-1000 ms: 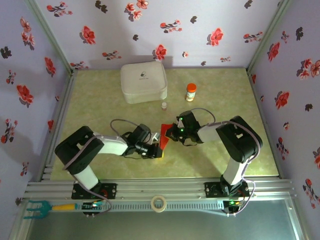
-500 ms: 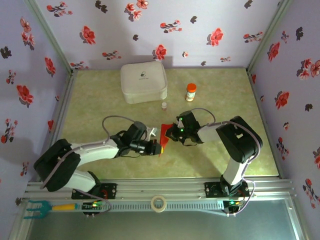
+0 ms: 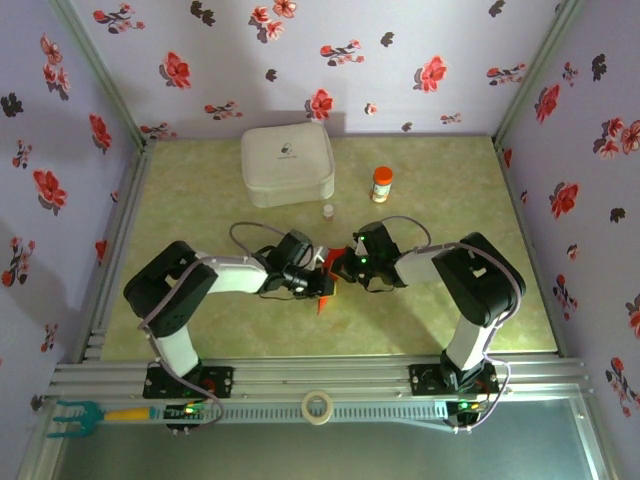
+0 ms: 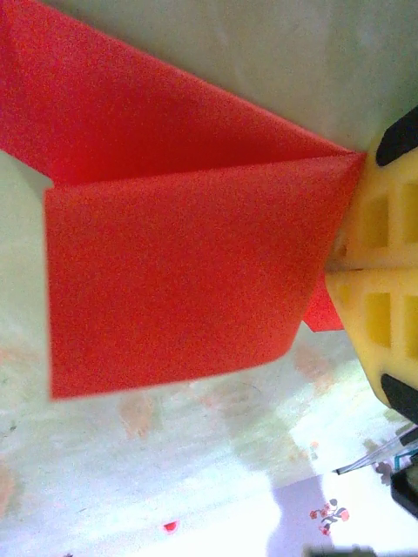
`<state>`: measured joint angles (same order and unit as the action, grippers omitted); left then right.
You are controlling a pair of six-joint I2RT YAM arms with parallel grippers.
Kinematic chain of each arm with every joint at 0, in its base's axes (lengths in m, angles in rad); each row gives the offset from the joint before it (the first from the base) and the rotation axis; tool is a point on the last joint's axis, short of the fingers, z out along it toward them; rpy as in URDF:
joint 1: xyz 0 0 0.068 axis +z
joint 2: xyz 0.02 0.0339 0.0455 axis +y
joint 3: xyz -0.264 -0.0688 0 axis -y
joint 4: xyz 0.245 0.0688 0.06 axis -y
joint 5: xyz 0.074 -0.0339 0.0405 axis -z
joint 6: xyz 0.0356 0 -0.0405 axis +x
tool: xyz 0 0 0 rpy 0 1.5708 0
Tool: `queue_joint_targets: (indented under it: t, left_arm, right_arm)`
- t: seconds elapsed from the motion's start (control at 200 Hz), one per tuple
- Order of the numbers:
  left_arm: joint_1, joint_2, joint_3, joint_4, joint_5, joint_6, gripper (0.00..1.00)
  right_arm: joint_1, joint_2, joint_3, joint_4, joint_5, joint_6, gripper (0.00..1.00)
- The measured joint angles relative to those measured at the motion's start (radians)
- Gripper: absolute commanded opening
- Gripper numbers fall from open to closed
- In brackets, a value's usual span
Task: Fold a paper plane with a square sheet of paper (pick it up from the middle)
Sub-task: Fold the wing for the fifth time at the center of the table.
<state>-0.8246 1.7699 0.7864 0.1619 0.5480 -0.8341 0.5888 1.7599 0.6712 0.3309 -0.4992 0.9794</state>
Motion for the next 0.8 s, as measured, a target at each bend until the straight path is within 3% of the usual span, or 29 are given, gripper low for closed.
queue_joint_targets:
  t: [0.465, 0.805]
  left_arm:
    - [-0.017, -0.09, -0.143, 0.016, -0.008, 0.006, 0.0]
    - [-0.085, -0.205, -0.161, -0.182, -0.097, 0.05, 0.0]
  right_arm:
    - [0.0, 0.0, -0.001, 0.0, 0.001, 0.0, 0.01]
    - [0.0, 0.0, -0.001, 0.0, 0.001, 0.0, 0.01]
